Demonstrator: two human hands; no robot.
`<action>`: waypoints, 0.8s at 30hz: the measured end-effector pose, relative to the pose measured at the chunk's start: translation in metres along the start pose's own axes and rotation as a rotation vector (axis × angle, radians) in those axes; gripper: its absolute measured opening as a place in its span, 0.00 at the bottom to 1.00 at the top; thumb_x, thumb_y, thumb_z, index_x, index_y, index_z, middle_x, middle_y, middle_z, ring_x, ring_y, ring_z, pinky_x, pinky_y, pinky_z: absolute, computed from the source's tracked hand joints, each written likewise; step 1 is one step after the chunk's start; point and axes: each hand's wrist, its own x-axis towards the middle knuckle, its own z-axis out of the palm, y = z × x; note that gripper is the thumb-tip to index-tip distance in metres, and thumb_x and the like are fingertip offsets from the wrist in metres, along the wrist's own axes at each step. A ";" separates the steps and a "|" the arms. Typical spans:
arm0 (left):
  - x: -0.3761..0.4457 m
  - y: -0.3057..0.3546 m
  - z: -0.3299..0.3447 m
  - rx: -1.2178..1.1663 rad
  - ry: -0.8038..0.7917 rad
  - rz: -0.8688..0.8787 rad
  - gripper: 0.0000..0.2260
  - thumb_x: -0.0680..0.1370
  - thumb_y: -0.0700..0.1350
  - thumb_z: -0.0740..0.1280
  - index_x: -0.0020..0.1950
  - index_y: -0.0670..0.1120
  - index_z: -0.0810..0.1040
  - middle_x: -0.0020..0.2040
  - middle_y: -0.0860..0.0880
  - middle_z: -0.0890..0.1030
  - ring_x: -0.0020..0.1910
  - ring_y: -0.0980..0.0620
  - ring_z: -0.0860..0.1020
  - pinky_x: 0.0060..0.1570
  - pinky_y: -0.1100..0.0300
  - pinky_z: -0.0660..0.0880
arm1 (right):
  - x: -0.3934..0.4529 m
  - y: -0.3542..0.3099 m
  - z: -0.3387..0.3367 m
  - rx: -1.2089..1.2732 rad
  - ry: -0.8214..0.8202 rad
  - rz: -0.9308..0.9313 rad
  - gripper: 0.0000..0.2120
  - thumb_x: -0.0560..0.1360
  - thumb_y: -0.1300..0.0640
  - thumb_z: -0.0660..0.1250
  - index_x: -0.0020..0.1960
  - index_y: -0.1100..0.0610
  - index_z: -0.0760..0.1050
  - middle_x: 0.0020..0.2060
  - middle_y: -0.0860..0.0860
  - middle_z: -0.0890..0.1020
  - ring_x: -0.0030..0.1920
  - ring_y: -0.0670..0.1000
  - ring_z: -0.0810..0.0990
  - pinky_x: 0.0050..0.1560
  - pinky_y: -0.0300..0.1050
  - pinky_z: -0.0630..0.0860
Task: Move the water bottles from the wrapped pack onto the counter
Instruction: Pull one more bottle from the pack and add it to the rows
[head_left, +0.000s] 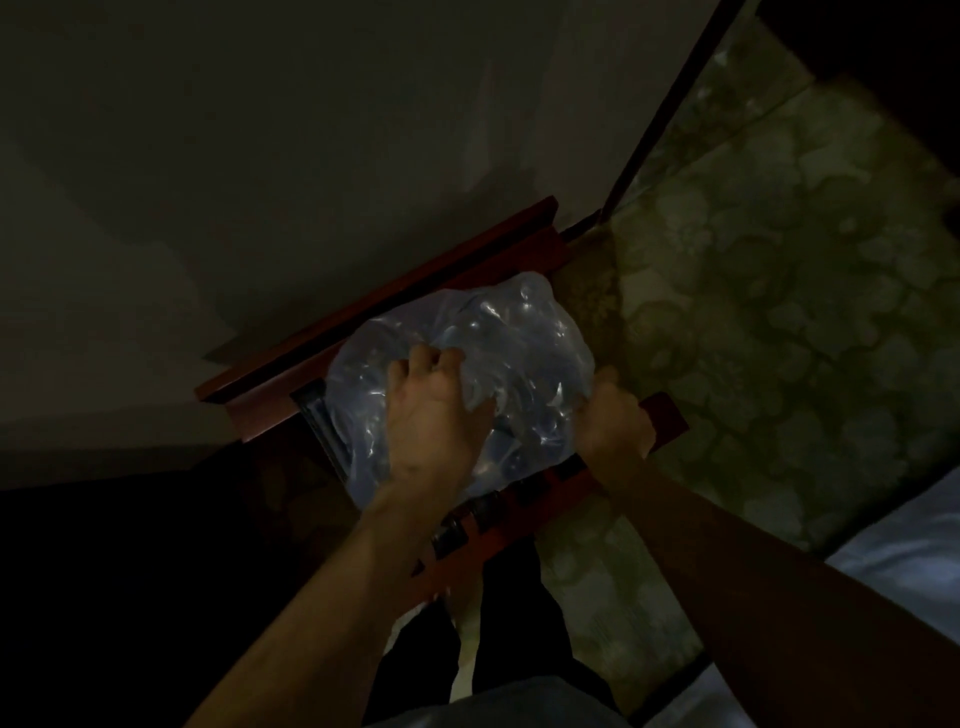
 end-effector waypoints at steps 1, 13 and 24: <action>-0.001 0.001 -0.007 -0.008 0.002 0.001 0.27 0.72 0.55 0.73 0.68 0.46 0.73 0.64 0.45 0.73 0.62 0.43 0.69 0.59 0.54 0.69 | -0.004 -0.003 -0.004 0.013 0.019 0.014 0.19 0.79 0.51 0.62 0.65 0.59 0.64 0.54 0.59 0.79 0.50 0.60 0.81 0.39 0.46 0.69; -0.039 -0.022 -0.091 -0.532 0.053 -0.344 0.20 0.69 0.54 0.76 0.54 0.47 0.76 0.54 0.50 0.79 0.48 0.51 0.79 0.44 0.58 0.77 | -0.129 -0.095 -0.046 1.036 -0.681 0.257 0.23 0.77 0.34 0.56 0.51 0.53 0.75 0.45 0.53 0.82 0.43 0.52 0.81 0.33 0.41 0.81; -0.089 -0.081 -0.168 -1.138 0.073 -0.511 0.18 0.66 0.54 0.78 0.48 0.44 0.82 0.42 0.46 0.86 0.40 0.49 0.86 0.46 0.51 0.83 | -0.226 -0.156 -0.053 1.286 -0.612 -0.159 0.21 0.72 0.43 0.71 0.62 0.52 0.77 0.55 0.53 0.84 0.56 0.53 0.82 0.59 0.49 0.76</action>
